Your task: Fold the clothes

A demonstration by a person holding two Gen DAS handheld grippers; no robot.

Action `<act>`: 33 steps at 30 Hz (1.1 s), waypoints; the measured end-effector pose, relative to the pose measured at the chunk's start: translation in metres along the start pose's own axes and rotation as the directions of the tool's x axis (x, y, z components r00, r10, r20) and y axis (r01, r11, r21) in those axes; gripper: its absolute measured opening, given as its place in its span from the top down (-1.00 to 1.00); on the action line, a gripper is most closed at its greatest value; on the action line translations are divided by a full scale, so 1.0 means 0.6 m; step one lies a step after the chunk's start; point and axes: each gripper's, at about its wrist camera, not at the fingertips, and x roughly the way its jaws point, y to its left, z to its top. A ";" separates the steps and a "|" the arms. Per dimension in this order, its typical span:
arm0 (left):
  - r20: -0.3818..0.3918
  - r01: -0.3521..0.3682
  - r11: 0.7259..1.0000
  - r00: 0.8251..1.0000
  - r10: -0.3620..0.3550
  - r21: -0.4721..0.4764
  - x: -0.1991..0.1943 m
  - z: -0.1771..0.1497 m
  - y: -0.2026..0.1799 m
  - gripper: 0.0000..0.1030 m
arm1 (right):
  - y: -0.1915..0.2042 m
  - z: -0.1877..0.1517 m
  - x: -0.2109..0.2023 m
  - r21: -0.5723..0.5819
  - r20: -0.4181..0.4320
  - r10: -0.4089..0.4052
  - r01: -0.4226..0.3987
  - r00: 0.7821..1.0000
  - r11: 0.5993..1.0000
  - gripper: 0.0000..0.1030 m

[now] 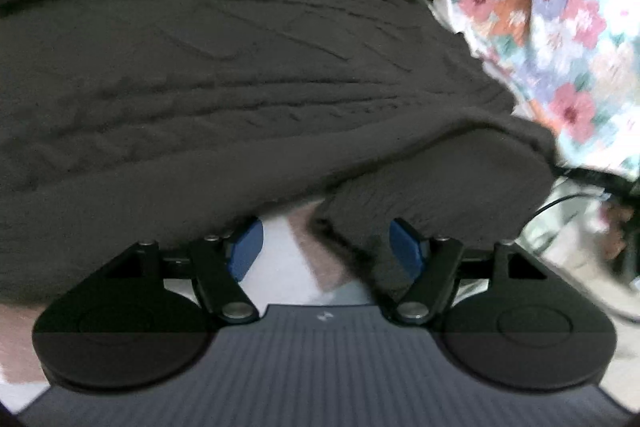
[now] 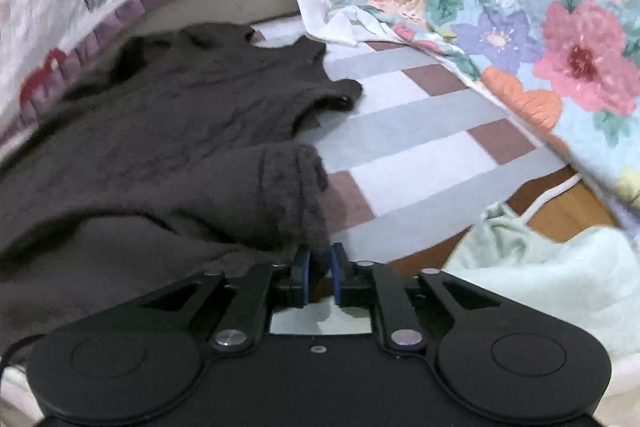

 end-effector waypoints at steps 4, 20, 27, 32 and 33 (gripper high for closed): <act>0.010 0.074 0.996 0.997 -0.074 -0.040 0.005 0.001 0.007 -0.34 | -0.012 -0.004 0.008 0.105 -0.006 0.067 -0.067 0.998 0.992 0.57; 0.006 -0.095 0.937 0.995 0.099 0.336 0.065 0.006 -0.080 -0.74 | 0.054 -0.015 0.030 0.061 -0.098 0.201 -0.196 0.975 0.979 -0.25; 0.059 -0.195 0.879 0.980 0.188 0.435 0.055 -0.008 -0.107 0.67 | 0.040 -0.021 0.029 0.130 -0.096 0.200 -0.187 0.975 0.974 0.09; 0.232 -0.332 0.743 0.943 0.240 0.581 0.003 -0.034 -0.187 0.83 | 0.054 -0.006 0.000 0.034 0.019 0.182 -0.183 0.983 0.983 0.44; 0.271 -0.349 0.738 0.935 0.230 0.577 -0.015 -0.034 -0.198 0.83 | 0.054 -0.001 -0.008 0.033 0.049 0.192 -0.194 0.980 0.980 0.51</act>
